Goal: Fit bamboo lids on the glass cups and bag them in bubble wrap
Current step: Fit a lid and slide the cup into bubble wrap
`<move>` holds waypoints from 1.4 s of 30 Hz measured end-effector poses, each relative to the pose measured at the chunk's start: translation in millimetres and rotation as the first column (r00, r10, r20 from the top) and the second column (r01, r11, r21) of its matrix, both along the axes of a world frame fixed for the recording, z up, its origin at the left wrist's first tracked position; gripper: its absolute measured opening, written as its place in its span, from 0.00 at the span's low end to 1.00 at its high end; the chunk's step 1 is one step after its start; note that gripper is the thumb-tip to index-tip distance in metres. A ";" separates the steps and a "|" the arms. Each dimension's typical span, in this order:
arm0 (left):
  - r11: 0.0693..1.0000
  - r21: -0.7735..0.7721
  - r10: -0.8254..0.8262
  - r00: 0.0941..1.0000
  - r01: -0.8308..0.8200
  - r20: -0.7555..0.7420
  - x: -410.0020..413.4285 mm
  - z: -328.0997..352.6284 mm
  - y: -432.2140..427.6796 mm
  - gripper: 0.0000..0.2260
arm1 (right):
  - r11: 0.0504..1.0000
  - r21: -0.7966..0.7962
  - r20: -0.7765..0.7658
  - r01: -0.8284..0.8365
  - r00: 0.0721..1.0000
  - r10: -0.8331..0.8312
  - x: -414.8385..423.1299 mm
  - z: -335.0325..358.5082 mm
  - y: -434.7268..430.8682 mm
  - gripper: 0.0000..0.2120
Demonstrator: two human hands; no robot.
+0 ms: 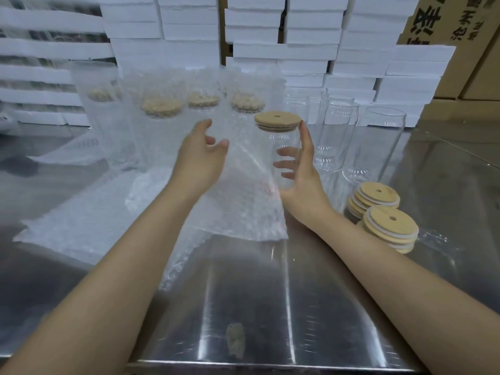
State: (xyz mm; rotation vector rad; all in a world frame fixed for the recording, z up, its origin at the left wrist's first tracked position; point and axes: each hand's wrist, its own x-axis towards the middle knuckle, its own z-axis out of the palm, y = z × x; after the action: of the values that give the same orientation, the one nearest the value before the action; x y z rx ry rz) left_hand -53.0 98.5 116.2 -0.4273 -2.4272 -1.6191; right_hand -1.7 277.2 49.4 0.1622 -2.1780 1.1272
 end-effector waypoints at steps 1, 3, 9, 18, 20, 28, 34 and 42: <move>0.997 -0.067 -0.031 0.999 0.032 0.012 0.1 -5.9 3.3 0.24 | 1.000 -0.002 -0.014 0.019 1.000 -0.019 0.9 0.2 0.1 0.54; 0.966 -0.255 -0.052 0.995 0.027 -0.089 0.2 -17.2 5.6 0.24 | 0.998 -0.029 -0.024 0.052 0.998 -0.053 3.3 1.1 -0.1 0.53; 0.961 -0.274 -0.132 0.944 0.047 -0.302 9.9 -23.7 14.2 0.04 | 0.986 -0.049 -0.041 0.159 0.986 -0.161 5.2 1.6 1.2 0.57; 0.669 -0.687 -0.297 0.949 0.285 0.105 13.6 -38.9 15.3 0.19 | 0.974 -0.069 -0.014 0.217 0.976 -0.219 2.3 0.3 8.8 0.56; 0.612 -0.735 -0.315 0.942 0.294 0.114 14.2 -41.3 16.3 0.15 | 0.972 -0.086 -0.004 0.220 0.975 -0.221 1.1 -0.3 9.5 0.55; 0.685 -0.625 -0.448 0.893 0.376 0.046 12.8 -36.4 14.8 0.04 | 0.968 -0.065 0.013 0.243 0.970 -0.243 -4.5 -4.3 12.4 0.54; 0.885 -0.360 -0.309 0.951 0.295 0.019 10.2 -30.8 16.5 0.07 | 0.944 -0.045 -0.170 0.326 0.929 -0.329 9.7 11.1 2.0 0.41; 0.965 0.231 -0.071 0.974 0.121 -0.213 21.6 -14.3 15.7 0.17 | 0.992 0.116 -0.226 0.040 0.974 -0.012 35.5 15.5 -45.6 0.31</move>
State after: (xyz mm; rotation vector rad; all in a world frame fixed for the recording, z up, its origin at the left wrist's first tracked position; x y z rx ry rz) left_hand -31.4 114.1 101.9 -0.6426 -2.0577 -1.7876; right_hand 33.8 231.7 64.9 0.2989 -2.0389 0.9162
